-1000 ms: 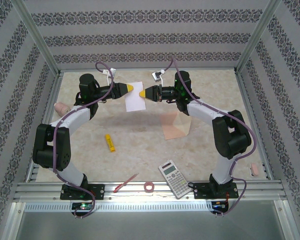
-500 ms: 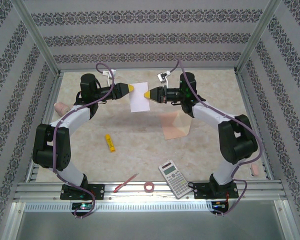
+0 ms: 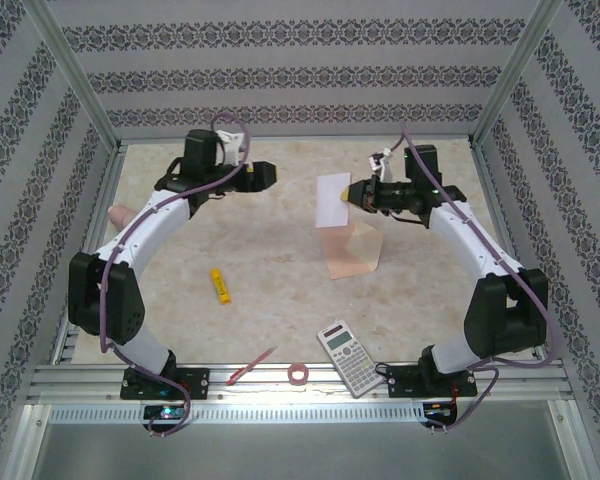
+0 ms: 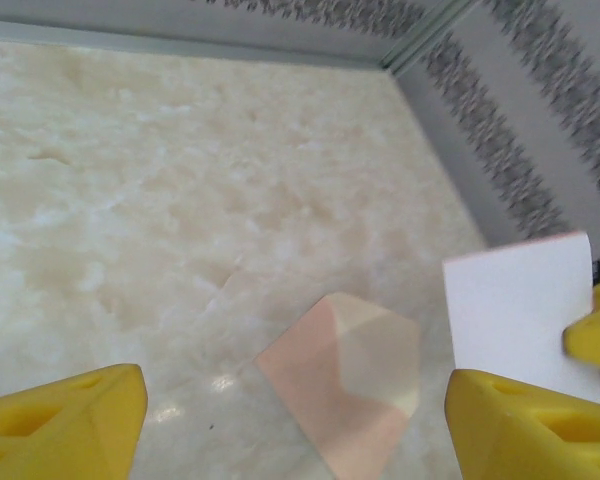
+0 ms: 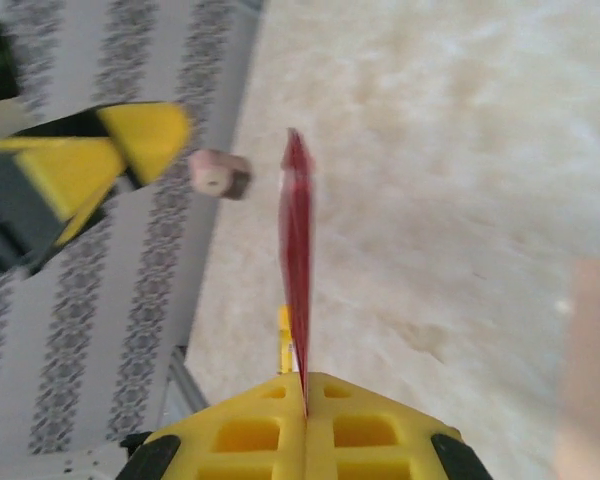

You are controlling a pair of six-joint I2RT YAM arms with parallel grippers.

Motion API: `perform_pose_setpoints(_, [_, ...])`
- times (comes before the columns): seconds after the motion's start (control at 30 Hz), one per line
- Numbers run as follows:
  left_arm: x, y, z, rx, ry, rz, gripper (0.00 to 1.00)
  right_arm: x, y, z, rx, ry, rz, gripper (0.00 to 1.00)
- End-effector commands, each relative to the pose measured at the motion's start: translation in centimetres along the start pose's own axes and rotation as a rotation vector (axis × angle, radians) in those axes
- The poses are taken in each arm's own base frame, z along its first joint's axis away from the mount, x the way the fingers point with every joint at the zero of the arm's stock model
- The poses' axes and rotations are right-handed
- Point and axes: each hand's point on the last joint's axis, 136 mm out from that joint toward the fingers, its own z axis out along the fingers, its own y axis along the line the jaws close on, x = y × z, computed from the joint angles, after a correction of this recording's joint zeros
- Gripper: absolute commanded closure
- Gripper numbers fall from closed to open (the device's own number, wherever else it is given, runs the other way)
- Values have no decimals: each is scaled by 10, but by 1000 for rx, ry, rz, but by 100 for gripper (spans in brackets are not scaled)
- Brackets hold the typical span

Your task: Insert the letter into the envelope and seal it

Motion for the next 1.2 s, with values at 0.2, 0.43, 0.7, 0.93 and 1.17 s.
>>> perform_pose_setpoints(0.2, [82,-15,53,-176,247,91,25,28,-68,-42,343,143,59,100])
perform_pose_setpoints(0.43, [115,-29,98,-156,294,45,60,30,-100,-43,447,199,67,100])
perform_pose_setpoints(0.7, [126,-32,136,-138,320,28,91,29,-133,-38,529,264,28,100])
perform_pose_setpoints(0.93, [134,-31,162,-125,346,14,100,27,-149,-35,541,290,4,100])
perform_pose_setpoints(1.17, [144,-28,177,-121,379,2,100,15,-158,-31,520,265,-19,100])
